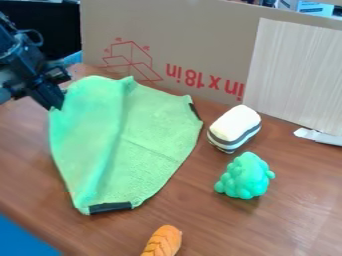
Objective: Unfold the cloth from top right to bottom left
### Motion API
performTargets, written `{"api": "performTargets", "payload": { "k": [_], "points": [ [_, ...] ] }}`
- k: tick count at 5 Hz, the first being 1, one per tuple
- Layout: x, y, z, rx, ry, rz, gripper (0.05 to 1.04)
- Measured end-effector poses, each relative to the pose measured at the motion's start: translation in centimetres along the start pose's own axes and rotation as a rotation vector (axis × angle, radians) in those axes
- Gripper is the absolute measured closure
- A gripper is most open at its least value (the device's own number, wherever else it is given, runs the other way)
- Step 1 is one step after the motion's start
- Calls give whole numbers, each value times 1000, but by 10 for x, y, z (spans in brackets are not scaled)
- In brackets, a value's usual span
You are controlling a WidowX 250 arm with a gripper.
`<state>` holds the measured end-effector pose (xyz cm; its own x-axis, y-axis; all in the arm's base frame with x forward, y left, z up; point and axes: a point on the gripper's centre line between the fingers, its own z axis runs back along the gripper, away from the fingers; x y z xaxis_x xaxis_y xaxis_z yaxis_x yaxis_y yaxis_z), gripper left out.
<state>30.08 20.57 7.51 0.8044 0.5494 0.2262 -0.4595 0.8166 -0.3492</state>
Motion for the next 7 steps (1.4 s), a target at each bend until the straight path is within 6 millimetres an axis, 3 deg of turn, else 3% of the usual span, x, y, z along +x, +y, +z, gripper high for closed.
{"api": "performTargets", "payload": {
  "k": [3,5,7],
  "points": [
    [1,43,29,12,-24,119,1024],
    [-1,75,33,11,-51,180,1024],
    [-1,84,42,4,-64,186,1009]
  ]
}}
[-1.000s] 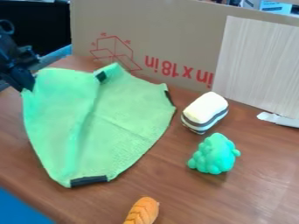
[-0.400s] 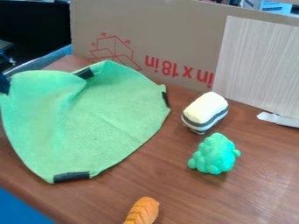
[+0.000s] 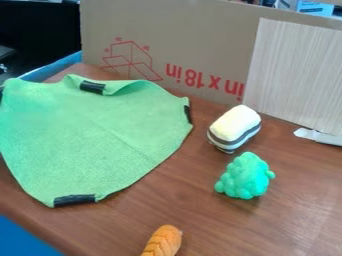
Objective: Unfold the cloth from top right to bottom left
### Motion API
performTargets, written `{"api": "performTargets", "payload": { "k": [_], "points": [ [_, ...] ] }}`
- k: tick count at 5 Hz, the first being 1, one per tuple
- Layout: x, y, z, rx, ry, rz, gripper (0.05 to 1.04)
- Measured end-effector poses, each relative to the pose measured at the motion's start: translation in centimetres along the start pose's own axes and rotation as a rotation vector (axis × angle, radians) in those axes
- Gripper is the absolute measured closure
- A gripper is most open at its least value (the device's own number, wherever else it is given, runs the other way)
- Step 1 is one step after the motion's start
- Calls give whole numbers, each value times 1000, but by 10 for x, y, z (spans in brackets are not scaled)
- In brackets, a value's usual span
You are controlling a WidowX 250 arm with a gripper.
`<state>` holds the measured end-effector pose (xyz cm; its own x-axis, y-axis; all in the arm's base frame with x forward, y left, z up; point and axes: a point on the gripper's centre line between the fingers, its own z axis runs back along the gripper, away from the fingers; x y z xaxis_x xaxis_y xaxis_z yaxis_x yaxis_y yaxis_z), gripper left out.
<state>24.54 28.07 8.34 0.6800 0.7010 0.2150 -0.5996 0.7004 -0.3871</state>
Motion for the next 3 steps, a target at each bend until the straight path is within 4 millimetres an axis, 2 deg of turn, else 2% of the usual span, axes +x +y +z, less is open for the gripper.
{"api": "performTargets", "payload": {
  "k": [1,2,3],
  "points": [
    [6,13,2,150,-83,-55,856],
    [11,-5,8,376,-137,-222,627],
    [11,-4,11,532,-175,-279,334]
  ]
}}
